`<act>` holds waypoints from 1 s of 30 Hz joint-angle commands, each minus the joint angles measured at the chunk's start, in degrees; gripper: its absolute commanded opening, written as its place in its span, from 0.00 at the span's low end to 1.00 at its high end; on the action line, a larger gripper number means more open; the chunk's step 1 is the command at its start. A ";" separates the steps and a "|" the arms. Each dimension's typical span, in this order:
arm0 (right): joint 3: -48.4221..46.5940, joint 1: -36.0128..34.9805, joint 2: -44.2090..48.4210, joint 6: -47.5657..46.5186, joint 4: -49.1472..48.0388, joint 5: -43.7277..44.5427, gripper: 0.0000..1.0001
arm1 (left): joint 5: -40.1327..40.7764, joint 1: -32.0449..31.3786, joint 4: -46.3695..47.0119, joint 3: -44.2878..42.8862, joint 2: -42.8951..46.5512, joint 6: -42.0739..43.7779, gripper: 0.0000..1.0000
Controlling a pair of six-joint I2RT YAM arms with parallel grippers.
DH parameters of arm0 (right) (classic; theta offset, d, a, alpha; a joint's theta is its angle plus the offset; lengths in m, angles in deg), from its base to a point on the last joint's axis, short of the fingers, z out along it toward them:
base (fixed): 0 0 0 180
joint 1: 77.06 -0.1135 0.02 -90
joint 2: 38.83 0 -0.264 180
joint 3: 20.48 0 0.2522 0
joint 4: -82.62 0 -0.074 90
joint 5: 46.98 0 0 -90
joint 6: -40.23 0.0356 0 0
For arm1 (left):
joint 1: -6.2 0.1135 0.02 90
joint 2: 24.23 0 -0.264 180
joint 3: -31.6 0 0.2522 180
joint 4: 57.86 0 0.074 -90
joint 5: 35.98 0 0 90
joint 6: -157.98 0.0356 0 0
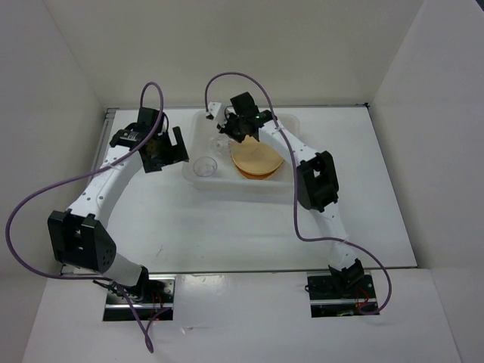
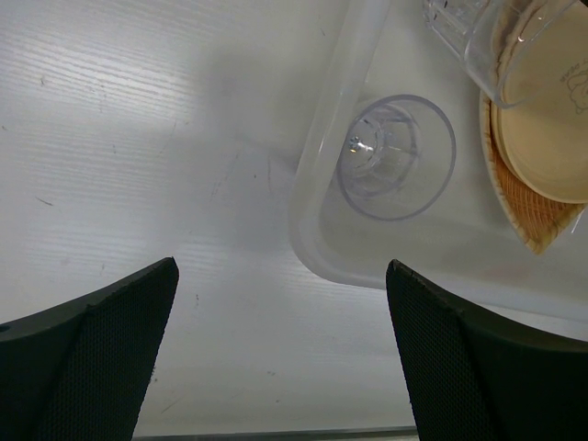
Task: Place the mixed dishes into the plastic bin
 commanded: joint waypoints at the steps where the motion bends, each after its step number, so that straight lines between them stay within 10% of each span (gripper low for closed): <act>1: -3.26 -0.49 -1.36 -1.58 3.10 1.14 0.10 | -1.02 0.26 0.98 0.33 3.42 1.04 1.00; 20: -34.55 -3.39 -15.25 -1.32 24.11 1.66 0.40 | 0.64 0.26 -2.45 2.44 11.24 5.70 1.00; 26: -43.16 -2.69 -16.92 6.49 21.74 4.56 0.90 | 1.18 0.26 -2.45 2.97 12.30 5.70 1.00; 30: -51.77 -2.16 -16.92 12.38 21.82 8.42 0.98 | 1.96 0.26 -1.13 4.28 14.05 5.70 1.00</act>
